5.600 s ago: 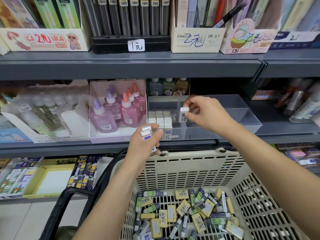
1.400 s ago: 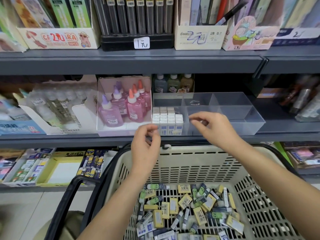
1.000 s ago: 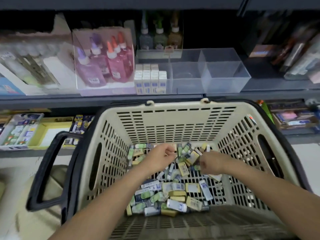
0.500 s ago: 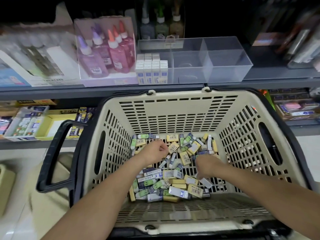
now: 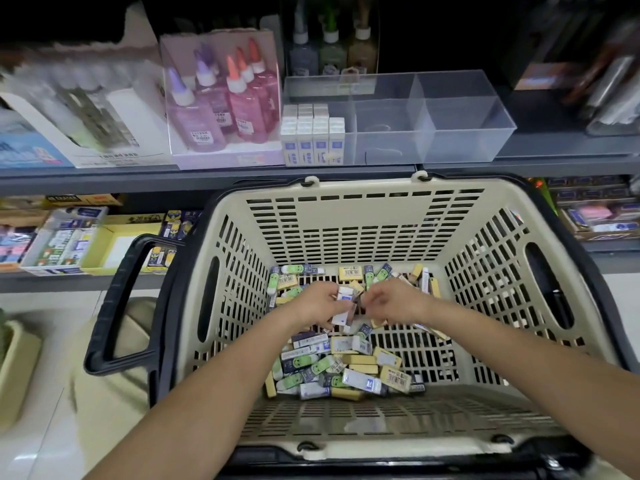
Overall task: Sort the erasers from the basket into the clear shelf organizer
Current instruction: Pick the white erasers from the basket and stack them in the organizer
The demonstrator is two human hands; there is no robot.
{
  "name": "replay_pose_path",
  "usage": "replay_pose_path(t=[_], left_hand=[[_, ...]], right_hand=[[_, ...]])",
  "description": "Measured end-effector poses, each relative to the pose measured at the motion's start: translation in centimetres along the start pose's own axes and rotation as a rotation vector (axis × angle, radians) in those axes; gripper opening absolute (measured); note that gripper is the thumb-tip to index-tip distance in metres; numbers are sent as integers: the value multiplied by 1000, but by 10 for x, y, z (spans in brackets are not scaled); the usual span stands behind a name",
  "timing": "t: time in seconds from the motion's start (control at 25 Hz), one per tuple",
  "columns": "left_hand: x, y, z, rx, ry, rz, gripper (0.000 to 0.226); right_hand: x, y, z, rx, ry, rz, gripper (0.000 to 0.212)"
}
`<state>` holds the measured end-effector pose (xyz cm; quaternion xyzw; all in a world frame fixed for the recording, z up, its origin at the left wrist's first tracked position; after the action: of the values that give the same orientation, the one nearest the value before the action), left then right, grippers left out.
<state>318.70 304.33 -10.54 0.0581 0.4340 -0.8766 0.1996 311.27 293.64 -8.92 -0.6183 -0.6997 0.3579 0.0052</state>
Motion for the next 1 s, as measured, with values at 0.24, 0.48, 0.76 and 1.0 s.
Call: replay_pose_path(t=[0.24,0.48,0.76,1.0], left_hand=[[-18,0,-8,-80,-231,106,16],[1,-1,-18,-165,-126,-22,11],[10,0,-25,-229,-111,-111,22],[21,5,-33,-277,-127,-196,26]], right_hand=[[38,7,6,-214,-351,-133,11],[51,6,33,-162,-495,-245,34],[48,9,39,-133,-496,-181,23],[45,6,36,-77,-257,-176,14]])
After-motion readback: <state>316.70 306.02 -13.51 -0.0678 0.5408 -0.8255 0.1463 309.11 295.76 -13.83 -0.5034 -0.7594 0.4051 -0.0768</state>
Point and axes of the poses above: each hand's wrist, its own y-axis towards the middle knuckle, its own x-axis out of the palm, z = x × y, the point moved 7 cm from there along y, towards the middle knuckle, and after that the axes turned 11 degrees about -x, right-handed, at the moved point
